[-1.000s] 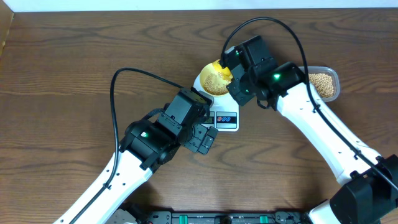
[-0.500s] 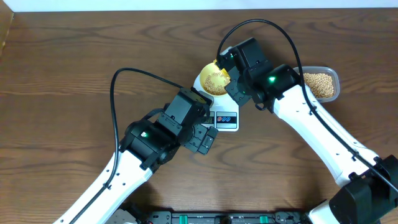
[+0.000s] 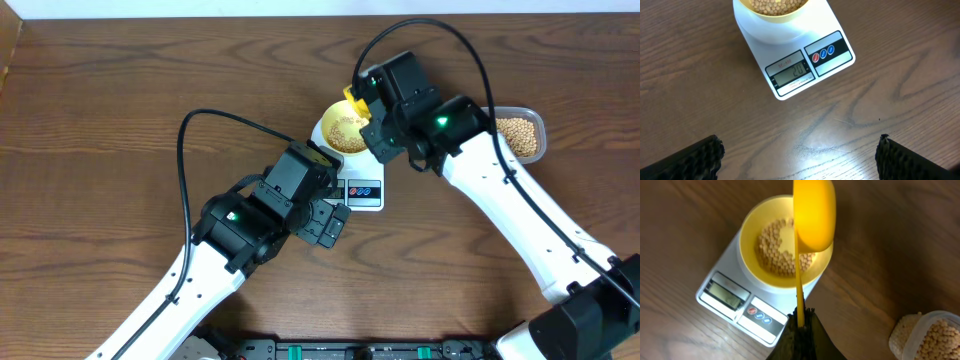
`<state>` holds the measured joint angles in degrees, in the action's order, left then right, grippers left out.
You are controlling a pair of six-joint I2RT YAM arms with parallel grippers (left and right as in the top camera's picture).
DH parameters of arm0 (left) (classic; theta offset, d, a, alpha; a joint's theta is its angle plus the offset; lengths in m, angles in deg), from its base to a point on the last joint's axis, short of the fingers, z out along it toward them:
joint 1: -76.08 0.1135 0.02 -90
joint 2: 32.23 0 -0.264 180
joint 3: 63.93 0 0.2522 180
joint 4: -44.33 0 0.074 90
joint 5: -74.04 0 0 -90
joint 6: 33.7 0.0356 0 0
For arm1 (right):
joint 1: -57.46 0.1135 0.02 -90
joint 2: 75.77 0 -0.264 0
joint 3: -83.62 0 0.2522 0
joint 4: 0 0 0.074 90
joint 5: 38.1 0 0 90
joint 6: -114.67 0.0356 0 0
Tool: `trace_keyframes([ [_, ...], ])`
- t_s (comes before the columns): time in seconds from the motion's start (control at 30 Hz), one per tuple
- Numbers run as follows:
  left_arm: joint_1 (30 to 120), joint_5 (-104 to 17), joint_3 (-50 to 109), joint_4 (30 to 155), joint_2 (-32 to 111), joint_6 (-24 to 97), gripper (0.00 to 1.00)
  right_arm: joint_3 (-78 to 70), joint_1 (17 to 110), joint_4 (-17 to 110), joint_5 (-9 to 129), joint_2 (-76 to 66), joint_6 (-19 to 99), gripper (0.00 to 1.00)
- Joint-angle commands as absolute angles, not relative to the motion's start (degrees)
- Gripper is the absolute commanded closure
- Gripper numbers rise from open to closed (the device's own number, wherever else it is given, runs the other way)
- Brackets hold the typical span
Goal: Scoop item into bowl and weigh 50g on scale
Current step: 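Tip the scoop with the right gripper to pour soybeans into the bowl, then carry the empty scoop right back to the soybean tub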
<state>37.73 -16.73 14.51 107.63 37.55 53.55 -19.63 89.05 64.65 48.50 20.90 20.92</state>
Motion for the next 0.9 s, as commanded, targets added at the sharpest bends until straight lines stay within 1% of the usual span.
trace_keyframes([
  [0.0, 37.90, -16.60, 15.80, 107.74, 37.55, 54.08, 0.01, -23.04, 88.20, 65.24, 46.05, 20.35, 25.31, 0.99],
  [0.13, 37.90, -16.60, 15.80, 107.74, 37.55, 54.08, 0.01, -23.90, 86.43, 67.14, 35.39, 19.13, 29.57, 0.99],
  [0.23, 37.90, -16.60, 15.80, 107.74, 37.55, 54.08, 0.01, -23.90, 83.79, 70.84, 30.66, 18.93, 33.40, 0.99],
  [0.4, 37.90, -16.60, 15.80, 107.74, 37.55, 54.08, 0.01, -23.90, 78.15, 77.13, 30.34, 18.93, 37.57, 0.99],
  [0.6, 37.90, -16.60, 15.80, 107.74, 37.55, 54.08, 0.01, -23.83, 72.20, 80.24, 30.31, 18.95, 40.37, 0.99],
  [0.87, 37.90, -16.60, 15.80, 107.74, 37.55, 54.08, 0.01, -23.31, 64.60, 80.83, 31.67, 19.02, 38.51, 0.99],
])
